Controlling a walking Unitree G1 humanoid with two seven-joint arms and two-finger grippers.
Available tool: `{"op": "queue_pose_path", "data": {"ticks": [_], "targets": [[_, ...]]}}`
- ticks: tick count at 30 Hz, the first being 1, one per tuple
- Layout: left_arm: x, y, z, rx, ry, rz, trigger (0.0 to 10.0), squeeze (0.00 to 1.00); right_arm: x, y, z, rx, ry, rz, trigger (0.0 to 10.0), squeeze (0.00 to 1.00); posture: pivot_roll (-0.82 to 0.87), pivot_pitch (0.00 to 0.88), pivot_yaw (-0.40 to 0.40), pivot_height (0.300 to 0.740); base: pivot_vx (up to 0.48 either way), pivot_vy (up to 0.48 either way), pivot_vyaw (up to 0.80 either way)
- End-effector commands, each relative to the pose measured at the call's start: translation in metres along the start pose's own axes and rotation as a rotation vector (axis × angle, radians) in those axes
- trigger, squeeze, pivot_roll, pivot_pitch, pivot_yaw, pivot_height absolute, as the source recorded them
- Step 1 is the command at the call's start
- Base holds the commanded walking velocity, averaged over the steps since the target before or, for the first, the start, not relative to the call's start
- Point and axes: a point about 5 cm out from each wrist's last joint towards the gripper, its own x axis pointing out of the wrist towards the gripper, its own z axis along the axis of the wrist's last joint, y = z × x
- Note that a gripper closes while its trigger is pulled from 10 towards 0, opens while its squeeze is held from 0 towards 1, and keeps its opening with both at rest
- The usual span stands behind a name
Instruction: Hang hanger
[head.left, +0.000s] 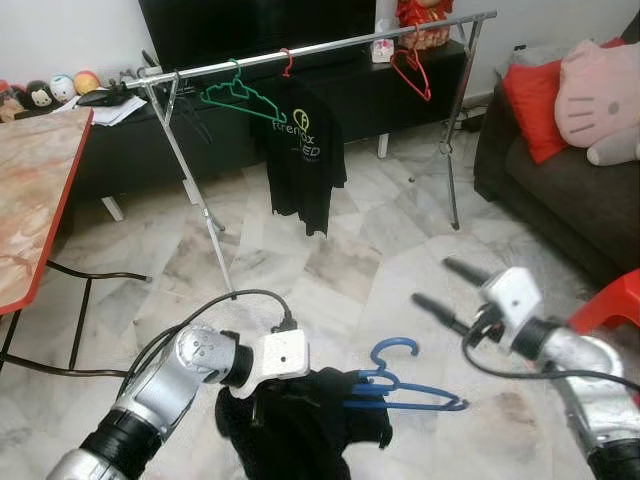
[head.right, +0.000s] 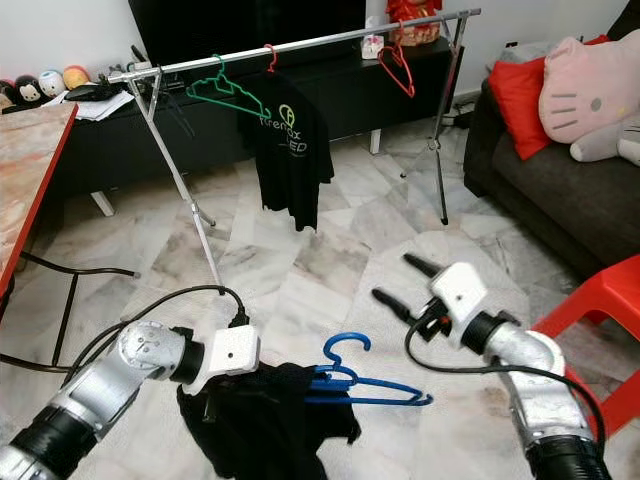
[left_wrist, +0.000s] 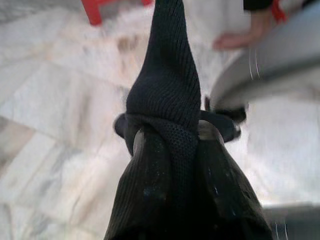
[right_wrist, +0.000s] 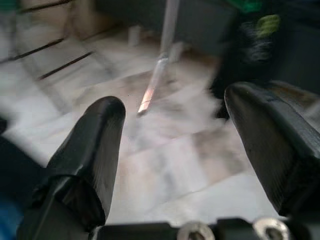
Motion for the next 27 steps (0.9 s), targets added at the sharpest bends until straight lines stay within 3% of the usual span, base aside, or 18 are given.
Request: {"op": "queue_pose_path", "data": {"ticks": [1,4,9,17,20,27], "targets": [[-0.003,0.004,0.0,0.044,0.032,-0.005,10.0,0.0,0.002,0.011,0.002,-0.028,0.021,0.103,10.0,0.0,-0.17,0.0,0.061,0.74,0.0,0.0,0.0],[-0.003,0.009,0.004,0.055,0.019,0.002,10.0,0.0,0.0,0.017,0.003,-0.064,0.041,0.179,10.0,0.0,-0.17,0.0,0.056,0.74,0.0,0.0,0.0],[0.001,0.024,0.012,0.099,0.017,0.05,10.0,0.0,-0.008,0.001,0.011,-0.079,0.045,0.155,10.0,0.0,-0.17,0.0,0.056,0.74,0.0,0.0,0.0],[0.003,0.035,0.01,0.118,0.059,0.083,10.0,0.0,-0.034,-0.009,0.001,-0.156,0.199,0.186,10.0,0.0,-0.19,0.0,0.067,0.74,0.0,0.0,0.0],[0.01,0.041,0.02,0.113,0.024,0.113,10.0,0.0,-0.038,-0.004,-0.006,-0.159,0.244,0.229,10.0,0.0,-0.19,0.0,0.07,0.74,0.0,0.0,0.0],[0.01,0.042,0.032,0.105,-0.059,0.083,10.0,0.0,-0.034,0.013,-0.008,-0.138,0.217,0.322,10.0,0.0,-0.19,0.0,0.075,0.74,0.0,0.0,0.0]]}}
